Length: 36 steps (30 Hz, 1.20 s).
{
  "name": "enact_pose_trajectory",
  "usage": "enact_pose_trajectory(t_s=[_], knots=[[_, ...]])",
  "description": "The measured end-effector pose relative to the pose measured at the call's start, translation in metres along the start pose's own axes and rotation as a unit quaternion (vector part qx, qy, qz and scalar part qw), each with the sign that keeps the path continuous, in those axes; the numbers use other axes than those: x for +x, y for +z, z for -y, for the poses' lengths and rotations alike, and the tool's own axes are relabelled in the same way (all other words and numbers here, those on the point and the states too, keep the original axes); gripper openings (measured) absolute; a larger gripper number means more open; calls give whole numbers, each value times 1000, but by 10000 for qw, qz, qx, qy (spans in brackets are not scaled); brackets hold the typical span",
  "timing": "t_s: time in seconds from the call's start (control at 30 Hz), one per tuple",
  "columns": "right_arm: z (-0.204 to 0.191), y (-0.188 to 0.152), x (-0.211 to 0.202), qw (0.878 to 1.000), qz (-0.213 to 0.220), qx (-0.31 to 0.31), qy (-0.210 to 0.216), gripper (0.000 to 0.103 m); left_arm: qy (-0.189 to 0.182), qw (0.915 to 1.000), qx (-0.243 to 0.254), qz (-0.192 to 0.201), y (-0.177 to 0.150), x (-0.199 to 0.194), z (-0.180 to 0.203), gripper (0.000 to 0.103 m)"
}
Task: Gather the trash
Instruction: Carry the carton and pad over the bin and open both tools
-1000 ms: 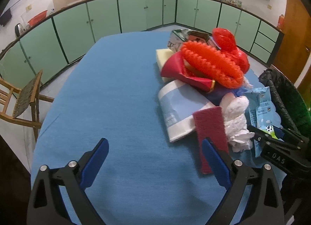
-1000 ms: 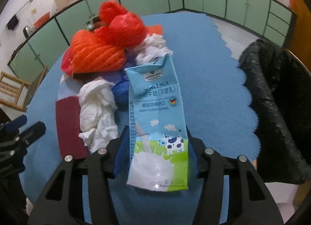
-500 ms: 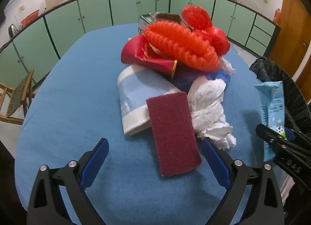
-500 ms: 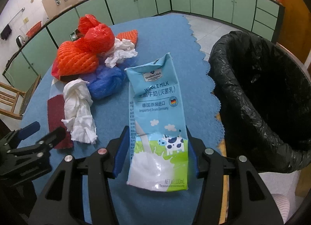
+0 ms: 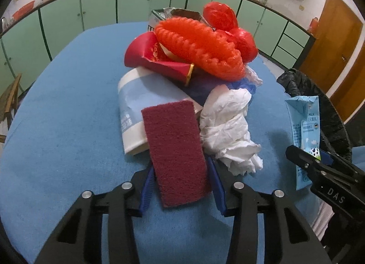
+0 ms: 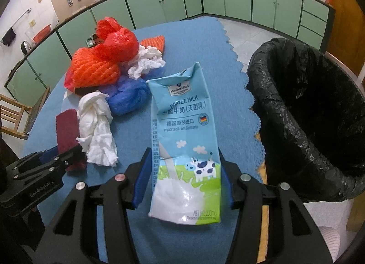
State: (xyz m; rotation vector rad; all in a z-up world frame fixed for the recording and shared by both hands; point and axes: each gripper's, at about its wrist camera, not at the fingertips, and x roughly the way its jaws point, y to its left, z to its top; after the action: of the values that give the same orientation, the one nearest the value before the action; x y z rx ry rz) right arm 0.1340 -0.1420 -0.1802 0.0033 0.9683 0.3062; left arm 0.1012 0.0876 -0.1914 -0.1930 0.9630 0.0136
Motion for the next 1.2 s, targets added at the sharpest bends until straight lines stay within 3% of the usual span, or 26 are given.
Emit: enact_pose_trajectory(t_s=[0.27, 0.43, 0.87, 1.2], knots=[[-6, 1, -16, 9999, 130, -7, 22, 51, -194, 9996, -71, 196, 2, -34, -17, 43], [-5, 14, -43, 9989, 447, 81, 111, 51, -133, 9990, 137, 410, 19, -60, -5, 43], [44, 47, -129, 9896, 1367, 397, -203, 51, -596, 9910, 709, 966, 68, -115, 69, 43], [114, 49, -155, 9815, 1571, 728, -822, 51, -1058, 9819, 1117, 1106, 94, -104, 141, 43]])
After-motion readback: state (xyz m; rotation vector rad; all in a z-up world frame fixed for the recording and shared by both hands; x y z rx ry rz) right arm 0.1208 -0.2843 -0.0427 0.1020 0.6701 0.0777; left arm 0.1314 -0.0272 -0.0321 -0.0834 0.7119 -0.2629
